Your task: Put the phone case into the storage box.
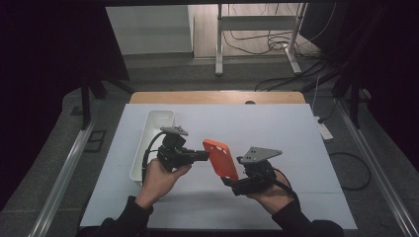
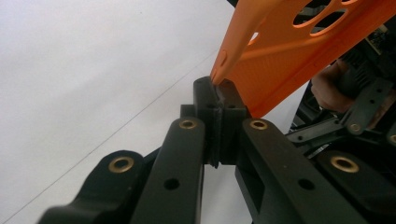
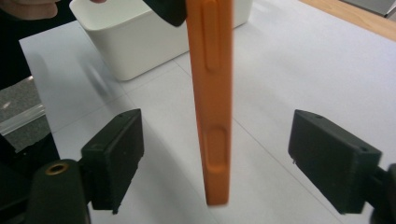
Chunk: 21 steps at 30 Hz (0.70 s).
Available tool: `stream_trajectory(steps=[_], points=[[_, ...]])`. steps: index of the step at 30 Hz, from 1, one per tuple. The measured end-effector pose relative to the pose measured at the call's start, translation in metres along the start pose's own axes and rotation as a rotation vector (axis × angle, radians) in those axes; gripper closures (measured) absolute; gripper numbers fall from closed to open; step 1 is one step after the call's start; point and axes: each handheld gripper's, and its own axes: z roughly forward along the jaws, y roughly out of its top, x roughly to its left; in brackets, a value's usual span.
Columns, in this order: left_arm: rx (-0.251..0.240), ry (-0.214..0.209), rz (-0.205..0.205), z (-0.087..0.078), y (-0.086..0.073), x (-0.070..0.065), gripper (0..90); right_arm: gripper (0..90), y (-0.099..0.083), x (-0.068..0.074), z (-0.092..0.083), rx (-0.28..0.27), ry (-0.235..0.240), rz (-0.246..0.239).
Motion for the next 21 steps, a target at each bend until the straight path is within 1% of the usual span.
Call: stream_trajectory(steps=[4,5,8,9,13,17,18,21], points=[[0.003,0.008,0.002,-0.002,0.0,0.002,89.2,13.4,-0.003,-0.004,-0.003,0.007,0.002,0.019],[0.004,0.011,0.004,-0.002,0.0,0.003,89.3,11.5,-0.005,-0.007,-0.004,0.012,0.003,0.036],[0.006,0.023,0.006,-0.004,0.0,0.005,89.2,10.6,-0.006,-0.008,-0.005,0.015,0.003,0.04],[0.006,0.026,0.004,-0.004,0.0,0.006,89.2,8.7,-0.008,-0.009,-0.006,0.024,0.004,0.049],[0.011,0.039,0.008,-0.006,0.001,0.008,89.2,4.6,-0.013,-0.012,-0.009,0.043,-0.011,0.048],[0.008,0.052,0.013,-0.01,0.001,0.01,89.3,3.4,-0.015,-0.014,-0.011,0.038,-0.008,0.053],[0.008,0.057,0.015,-0.011,0.001,0.01,89.2,3.0,-0.016,-0.015,-0.012,0.043,-0.014,0.052],[0.006,0.07,0.018,-0.014,0.001,0.012,89.2,2.1,-0.017,-0.017,-0.016,0.033,-0.009,0.063]])
